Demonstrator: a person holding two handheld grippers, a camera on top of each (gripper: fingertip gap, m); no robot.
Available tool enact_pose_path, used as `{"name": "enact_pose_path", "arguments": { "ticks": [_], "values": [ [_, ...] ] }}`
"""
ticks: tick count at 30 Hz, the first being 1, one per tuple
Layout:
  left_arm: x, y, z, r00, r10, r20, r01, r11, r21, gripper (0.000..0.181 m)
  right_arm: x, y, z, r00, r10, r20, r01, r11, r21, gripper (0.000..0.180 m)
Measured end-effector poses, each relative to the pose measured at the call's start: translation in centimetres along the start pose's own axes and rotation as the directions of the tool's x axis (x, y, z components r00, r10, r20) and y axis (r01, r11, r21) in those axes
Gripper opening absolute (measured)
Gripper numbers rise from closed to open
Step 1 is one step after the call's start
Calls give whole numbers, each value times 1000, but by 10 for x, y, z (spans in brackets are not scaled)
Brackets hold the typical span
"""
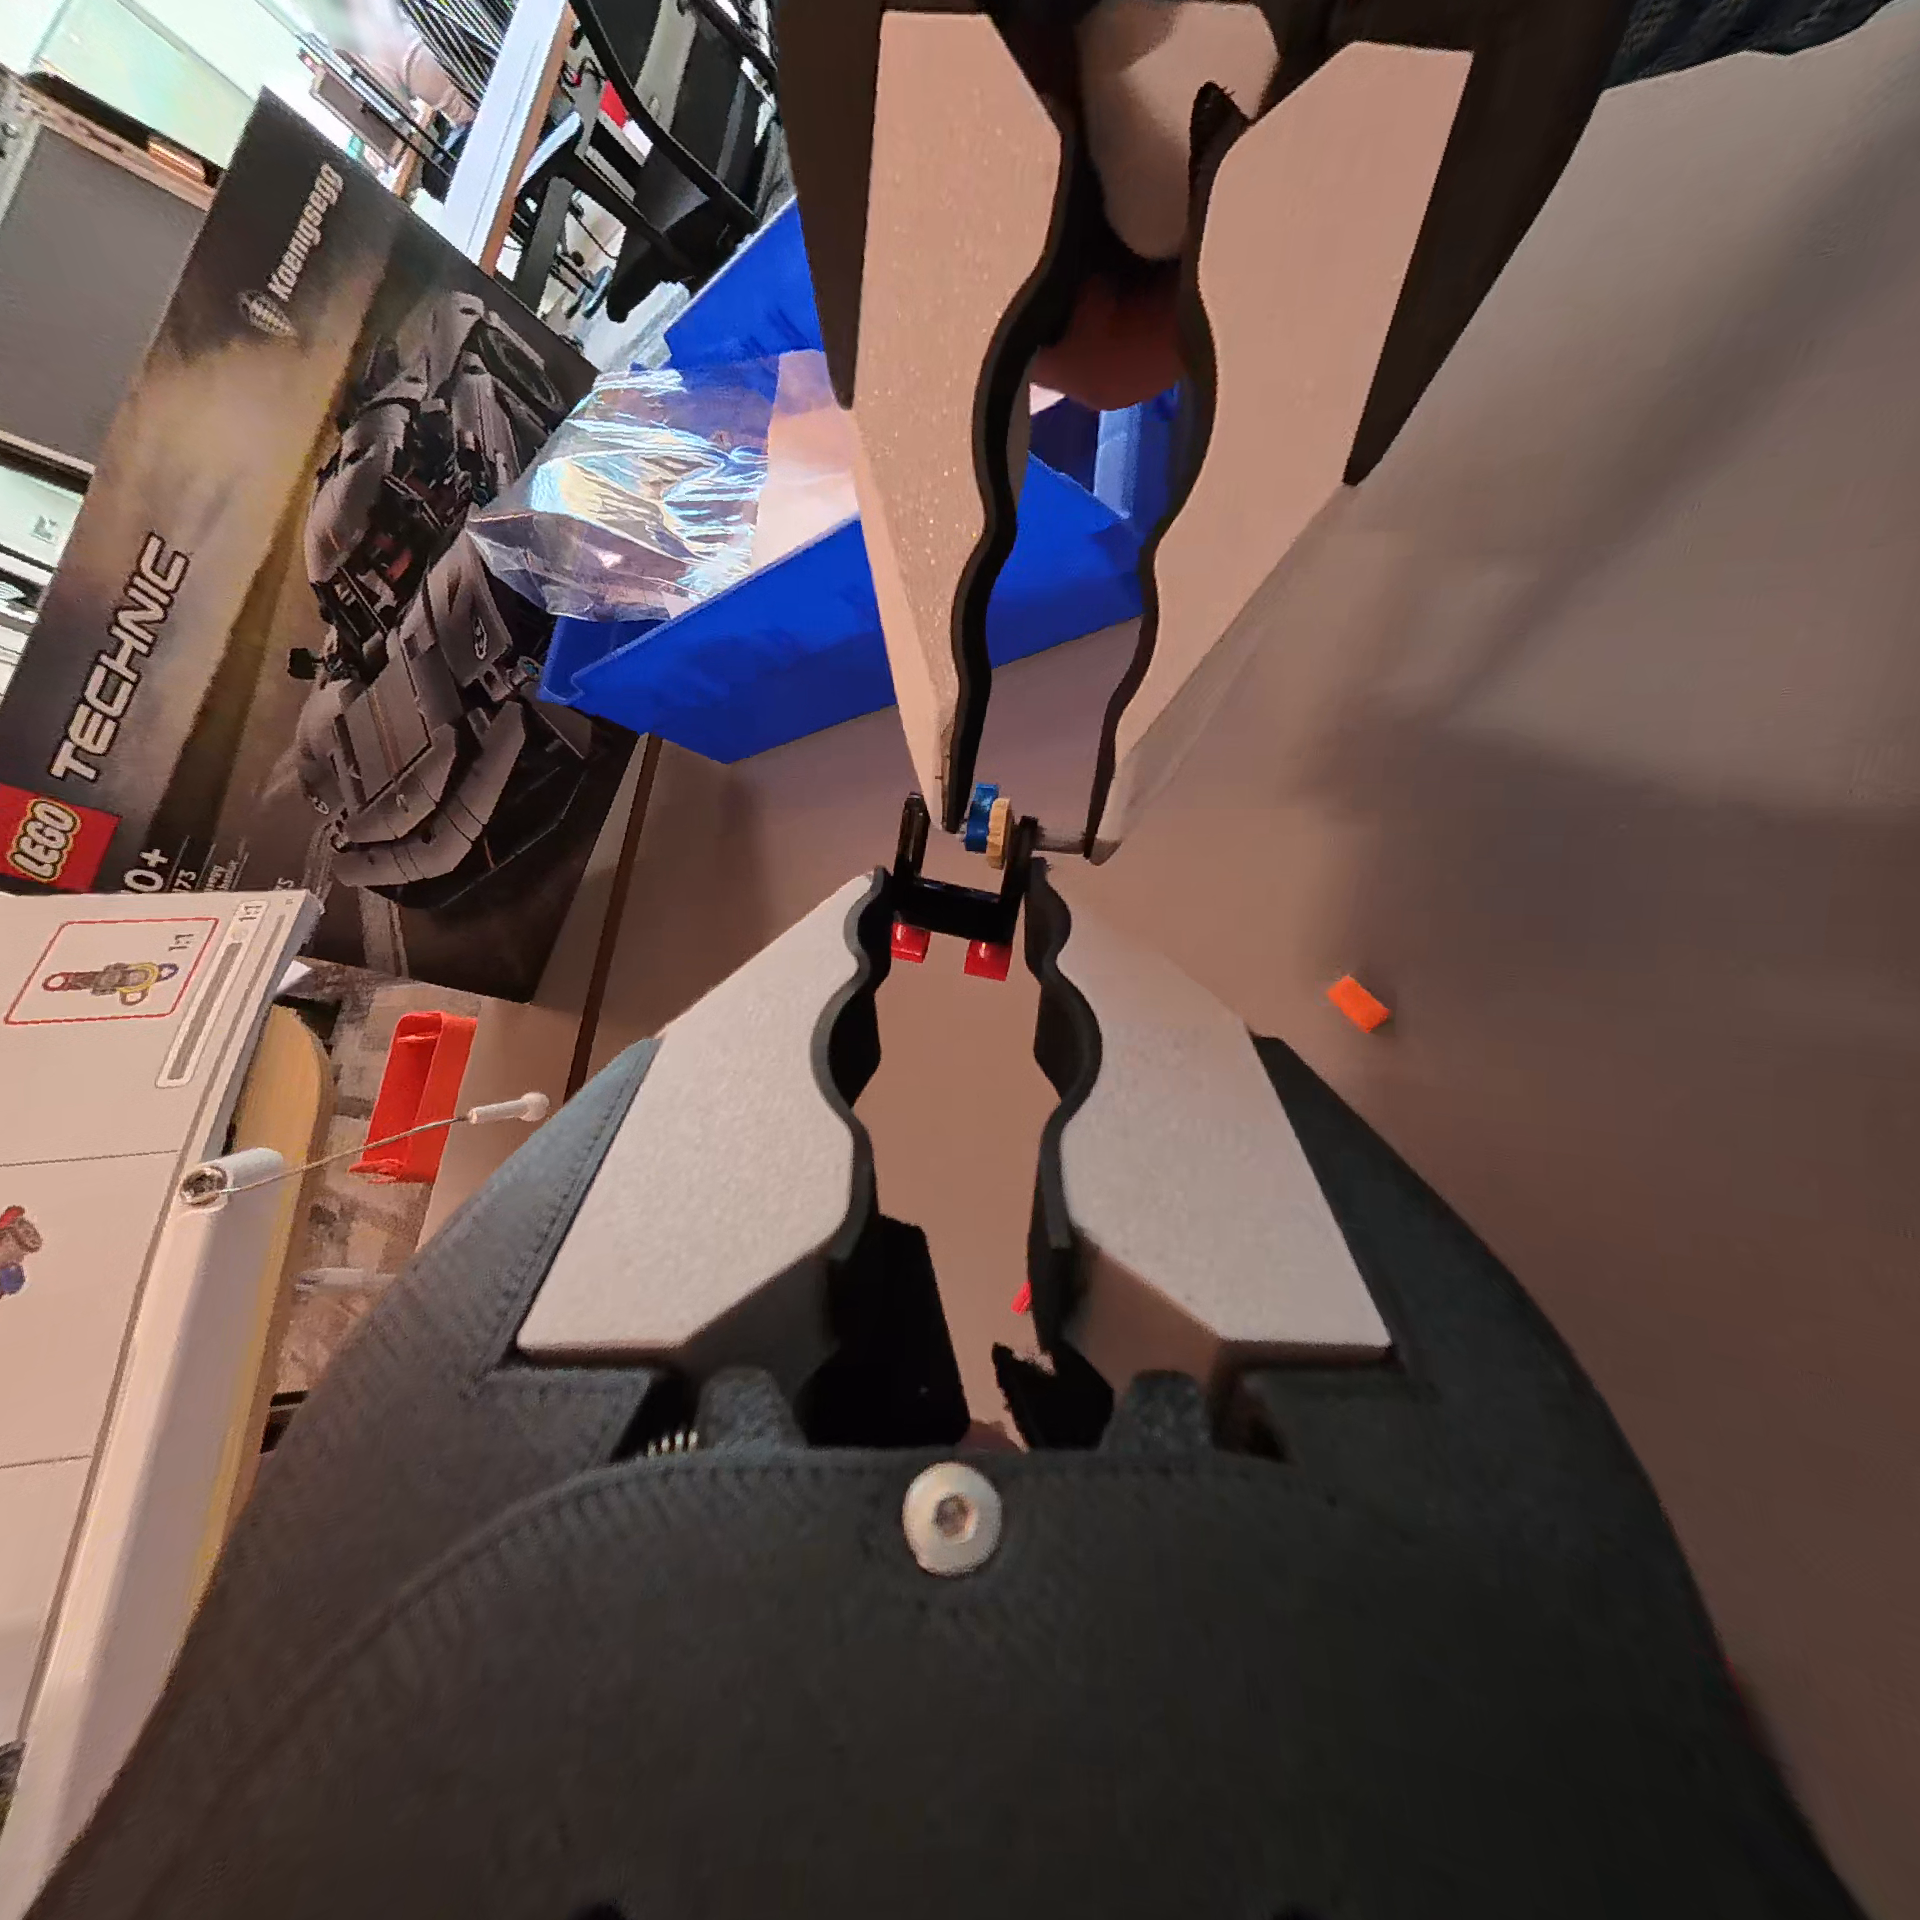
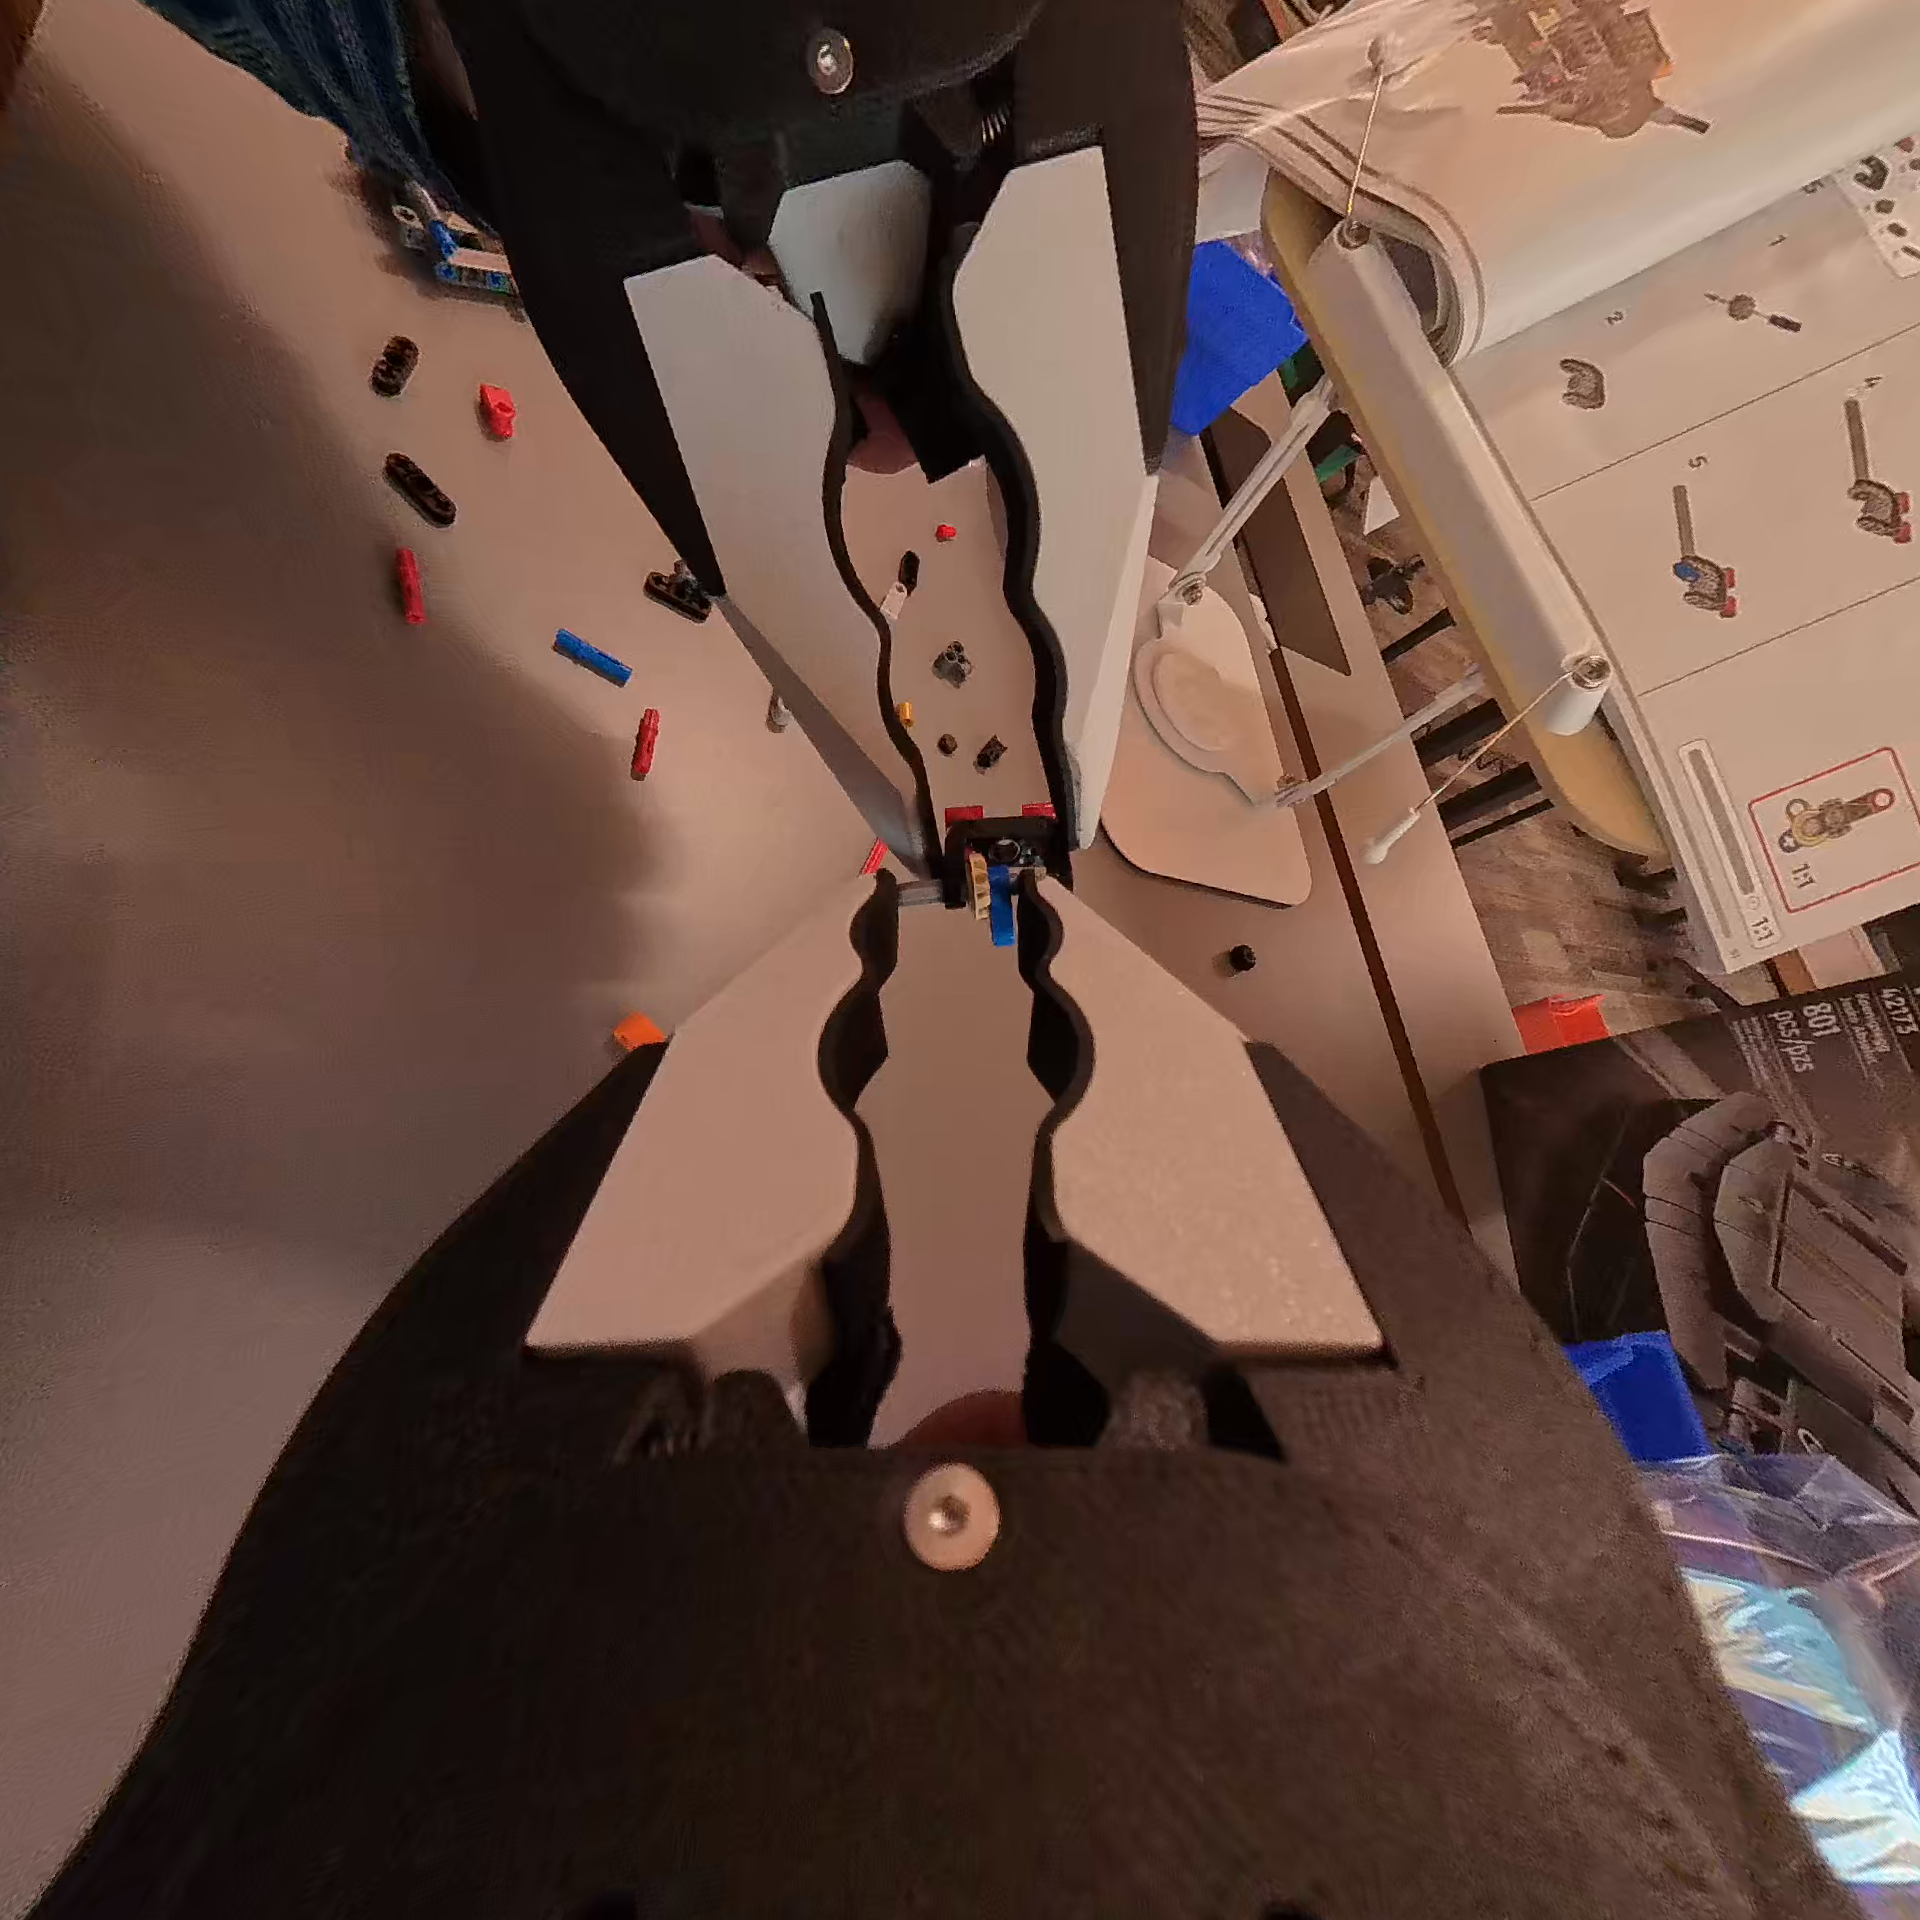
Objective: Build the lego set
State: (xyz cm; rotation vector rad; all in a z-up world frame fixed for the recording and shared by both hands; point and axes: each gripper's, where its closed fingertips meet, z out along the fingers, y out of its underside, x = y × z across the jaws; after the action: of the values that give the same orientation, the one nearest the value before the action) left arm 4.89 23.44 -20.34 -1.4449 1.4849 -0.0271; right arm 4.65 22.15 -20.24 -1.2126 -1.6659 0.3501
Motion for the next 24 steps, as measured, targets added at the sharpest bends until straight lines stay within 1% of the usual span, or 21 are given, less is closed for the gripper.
{"name": "enact_pose_path", "arguments": {
  "ticks": [1, 9, 19, 24],
  "values": [
    [1, -1, 0, 1000, -3, -5, 3, 1000, -2, 22, 0, 0, -1, 1000, -2, 5, 2, 1000, 1, 20],
    [2, -5, 1, 1000, -13, -25, 13, 1000, -9, 22, -2, 1, -7, 999, -21, 29, 21, 1000, 22, 19],
    [3, -12, 0, 988, -132, -81, 135, 990, 31, 22, -1, -3, -14, 1000, -28, 1, 27, 996, 86, 19],
    [3, -13, 0, 983, -159, -94, 162, 986, 32, 22, -1, -4, -15, 999, -38, -6, 38, 995, 93, 19]
  ]
}}
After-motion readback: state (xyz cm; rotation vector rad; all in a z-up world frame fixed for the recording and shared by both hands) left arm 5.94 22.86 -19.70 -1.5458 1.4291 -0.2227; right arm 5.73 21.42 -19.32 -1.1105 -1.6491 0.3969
